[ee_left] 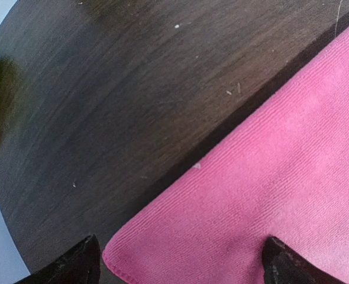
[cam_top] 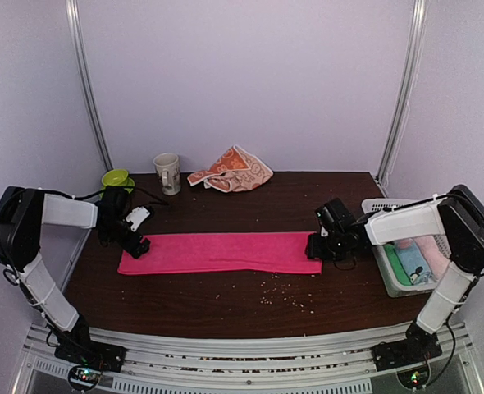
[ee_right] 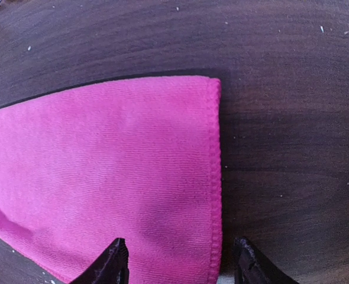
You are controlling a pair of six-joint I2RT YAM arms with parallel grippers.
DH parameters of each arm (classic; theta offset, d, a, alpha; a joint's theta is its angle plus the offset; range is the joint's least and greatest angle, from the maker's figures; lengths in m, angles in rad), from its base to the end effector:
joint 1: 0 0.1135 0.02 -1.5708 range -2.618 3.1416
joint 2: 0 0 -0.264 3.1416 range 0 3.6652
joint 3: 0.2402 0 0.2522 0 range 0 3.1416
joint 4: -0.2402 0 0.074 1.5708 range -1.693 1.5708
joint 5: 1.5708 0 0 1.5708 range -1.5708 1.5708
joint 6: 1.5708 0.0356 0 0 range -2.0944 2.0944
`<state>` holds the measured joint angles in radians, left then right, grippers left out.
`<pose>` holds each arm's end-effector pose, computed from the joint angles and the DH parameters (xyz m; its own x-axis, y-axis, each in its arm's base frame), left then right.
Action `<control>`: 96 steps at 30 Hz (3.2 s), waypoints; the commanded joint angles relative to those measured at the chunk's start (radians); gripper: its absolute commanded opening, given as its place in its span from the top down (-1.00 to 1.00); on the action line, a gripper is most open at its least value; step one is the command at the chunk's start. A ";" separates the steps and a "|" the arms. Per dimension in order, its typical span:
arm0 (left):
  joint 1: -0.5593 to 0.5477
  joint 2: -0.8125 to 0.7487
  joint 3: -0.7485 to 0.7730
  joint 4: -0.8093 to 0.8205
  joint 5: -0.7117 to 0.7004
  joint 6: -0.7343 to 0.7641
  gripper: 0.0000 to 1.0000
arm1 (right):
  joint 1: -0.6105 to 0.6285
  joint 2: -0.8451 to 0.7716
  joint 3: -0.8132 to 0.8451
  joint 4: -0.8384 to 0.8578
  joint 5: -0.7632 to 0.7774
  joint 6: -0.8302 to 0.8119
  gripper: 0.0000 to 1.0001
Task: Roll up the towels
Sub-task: Place the towel at the center of the board, then fold the towel at the center of the board.
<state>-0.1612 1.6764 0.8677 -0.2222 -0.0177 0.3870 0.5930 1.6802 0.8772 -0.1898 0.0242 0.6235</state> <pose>0.3127 -0.0502 0.1462 -0.7268 0.5005 -0.4703 0.4598 0.8633 0.2081 0.2675 0.1792 0.1496 -0.8837 0.1084 -0.4554 -0.0391 0.9523 0.3025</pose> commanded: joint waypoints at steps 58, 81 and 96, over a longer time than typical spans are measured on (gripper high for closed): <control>0.095 -0.179 -0.039 -0.090 0.066 0.024 -0.96 | 0.148 0.172 0.666 -0.295 -0.122 -0.150 1.00; 0.131 -0.176 -0.042 -0.080 0.097 0.023 -0.96 | 0.358 0.657 1.254 -0.368 -0.168 -0.096 1.00; 0.131 -0.165 -0.039 -0.081 0.095 0.022 -0.95 | 0.388 0.735 1.295 -0.296 -0.206 -0.054 1.00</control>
<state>-0.0383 1.5108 0.8379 -0.3161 0.0643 0.4110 0.9714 2.3859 2.1304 -0.5369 -0.1623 0.5438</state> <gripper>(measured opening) 0.978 0.027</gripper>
